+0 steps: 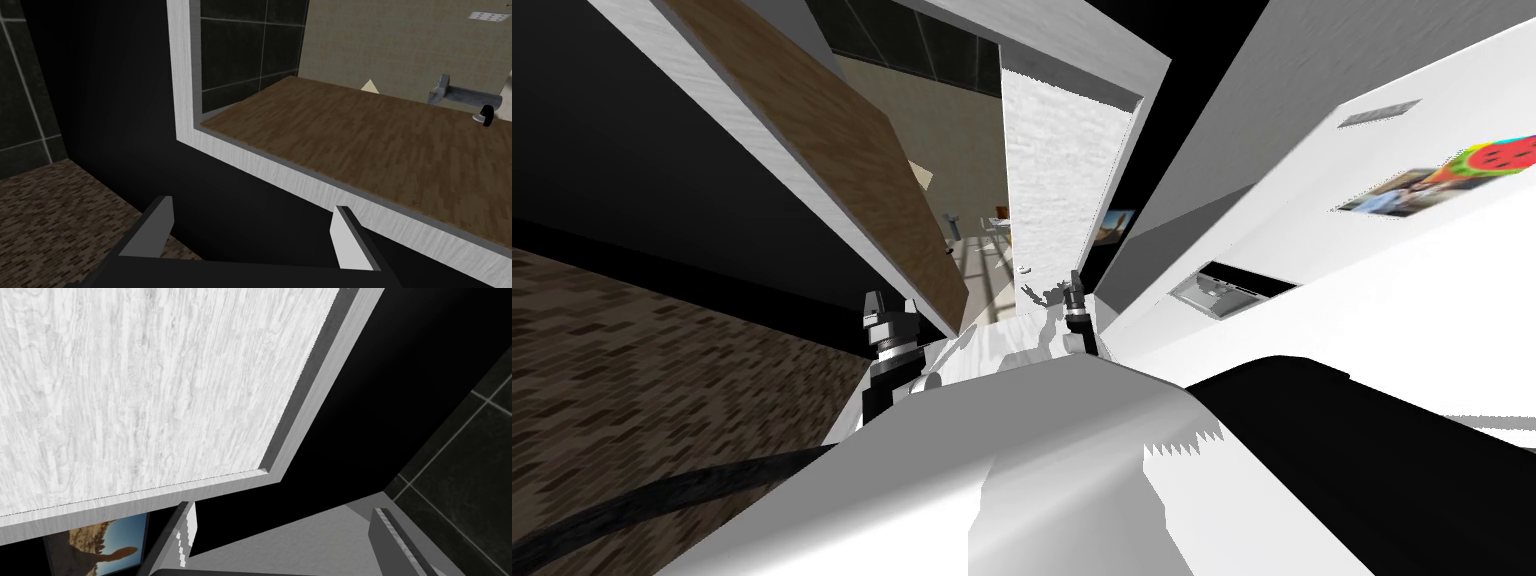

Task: Push the door open

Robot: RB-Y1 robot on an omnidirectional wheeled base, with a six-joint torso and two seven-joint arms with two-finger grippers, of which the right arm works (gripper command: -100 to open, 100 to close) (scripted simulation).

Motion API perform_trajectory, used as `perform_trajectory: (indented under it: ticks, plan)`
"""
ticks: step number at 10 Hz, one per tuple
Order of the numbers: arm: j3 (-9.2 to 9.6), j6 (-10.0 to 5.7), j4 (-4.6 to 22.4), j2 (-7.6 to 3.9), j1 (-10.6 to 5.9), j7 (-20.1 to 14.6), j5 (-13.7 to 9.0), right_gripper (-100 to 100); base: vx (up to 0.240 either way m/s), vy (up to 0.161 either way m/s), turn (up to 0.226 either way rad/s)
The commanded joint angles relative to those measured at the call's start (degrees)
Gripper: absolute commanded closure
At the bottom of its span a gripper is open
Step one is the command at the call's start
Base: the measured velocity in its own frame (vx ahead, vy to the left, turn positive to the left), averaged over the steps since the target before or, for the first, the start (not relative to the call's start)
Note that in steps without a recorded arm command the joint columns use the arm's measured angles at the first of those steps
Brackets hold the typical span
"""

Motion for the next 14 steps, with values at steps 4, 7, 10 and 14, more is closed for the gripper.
perform_trajectory:
  ticks: [4, 7, 10, 14]
  plan:
    - [0.35, -1.75, 7.71, -0.66, -3.0, 0.95, -2.04, -100, 0.073, -0.033, 0.07]
    - [0.54, -2.66, 12.46, -0.96, -4.79, 1.47, -3.23, -100, 0.064, -0.04, 0.056]
    - [0.73, -3.62, 17.58, -1.17, -6.68, 2.03, -4.49, -100, 0.062, -0.037, 0.065]
    - [0.93, -4.6, 22.48, -1.31, -8.59, 2.59, -5.76, -100, 0.056, -0.035, 0.058]
